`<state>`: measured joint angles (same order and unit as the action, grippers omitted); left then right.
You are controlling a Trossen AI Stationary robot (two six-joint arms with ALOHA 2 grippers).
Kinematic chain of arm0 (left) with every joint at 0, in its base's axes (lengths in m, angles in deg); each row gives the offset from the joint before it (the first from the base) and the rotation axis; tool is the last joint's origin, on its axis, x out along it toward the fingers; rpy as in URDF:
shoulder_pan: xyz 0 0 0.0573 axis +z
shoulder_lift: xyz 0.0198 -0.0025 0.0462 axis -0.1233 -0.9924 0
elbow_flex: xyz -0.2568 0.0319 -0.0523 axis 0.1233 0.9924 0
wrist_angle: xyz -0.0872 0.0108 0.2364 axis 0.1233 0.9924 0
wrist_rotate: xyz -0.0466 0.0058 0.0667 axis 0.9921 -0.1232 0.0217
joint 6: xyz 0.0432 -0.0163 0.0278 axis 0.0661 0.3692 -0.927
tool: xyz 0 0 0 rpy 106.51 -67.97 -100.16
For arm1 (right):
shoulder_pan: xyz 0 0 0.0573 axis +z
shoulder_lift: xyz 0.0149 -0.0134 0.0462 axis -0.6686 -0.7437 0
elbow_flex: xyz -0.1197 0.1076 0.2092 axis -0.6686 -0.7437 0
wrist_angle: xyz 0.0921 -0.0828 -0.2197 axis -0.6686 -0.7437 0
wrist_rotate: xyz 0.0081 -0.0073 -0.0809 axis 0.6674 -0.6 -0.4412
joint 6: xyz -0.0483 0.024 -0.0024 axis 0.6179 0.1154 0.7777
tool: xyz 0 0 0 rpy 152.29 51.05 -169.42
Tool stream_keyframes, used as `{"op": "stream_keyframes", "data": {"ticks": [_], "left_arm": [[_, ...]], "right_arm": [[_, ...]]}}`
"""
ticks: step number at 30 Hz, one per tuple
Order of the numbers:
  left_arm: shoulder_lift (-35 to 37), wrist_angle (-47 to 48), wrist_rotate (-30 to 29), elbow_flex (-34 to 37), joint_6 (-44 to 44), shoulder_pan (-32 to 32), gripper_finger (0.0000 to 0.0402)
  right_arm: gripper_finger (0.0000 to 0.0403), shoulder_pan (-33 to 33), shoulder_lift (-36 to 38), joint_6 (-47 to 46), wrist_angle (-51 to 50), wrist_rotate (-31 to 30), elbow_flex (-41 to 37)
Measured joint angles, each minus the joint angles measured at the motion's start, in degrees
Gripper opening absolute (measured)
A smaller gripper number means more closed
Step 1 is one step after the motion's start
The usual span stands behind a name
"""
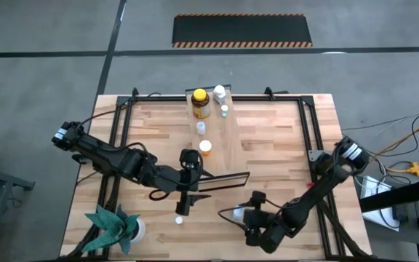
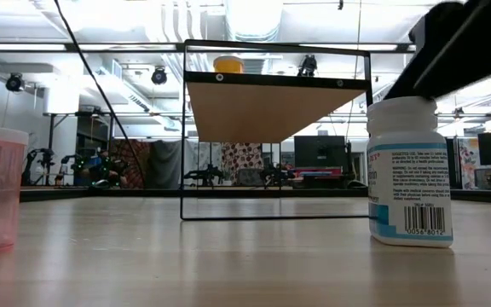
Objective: Pick and place medicine bottles onto shelf by color
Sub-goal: Put the white pill bottle on the shelf
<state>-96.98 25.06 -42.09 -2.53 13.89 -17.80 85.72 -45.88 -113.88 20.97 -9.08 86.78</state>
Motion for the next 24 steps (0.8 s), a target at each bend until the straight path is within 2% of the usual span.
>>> {"op": "stream_keyframes", "data": {"ticks": [6,18,24], "left_arm": [[0.0,0.02,0.0,0.0,0.0,0.0,0.0263],[0.0,0.02,-0.07,0.0,-0.15,-0.02,0.0263],[0.02,0.02,-0.13,0.0,-1.55,-0.02,0.0263]], "right_arm": [[0.0306,-0.43,-0.93,-0.53,-0.03,-0.73,-0.49],[0.0191,-0.54,-0.97,-1.2,0.27,-0.75,-1.12],[0.0169,-0.23,-0.37,0.71,0.1,1.5,-0.53]]}}
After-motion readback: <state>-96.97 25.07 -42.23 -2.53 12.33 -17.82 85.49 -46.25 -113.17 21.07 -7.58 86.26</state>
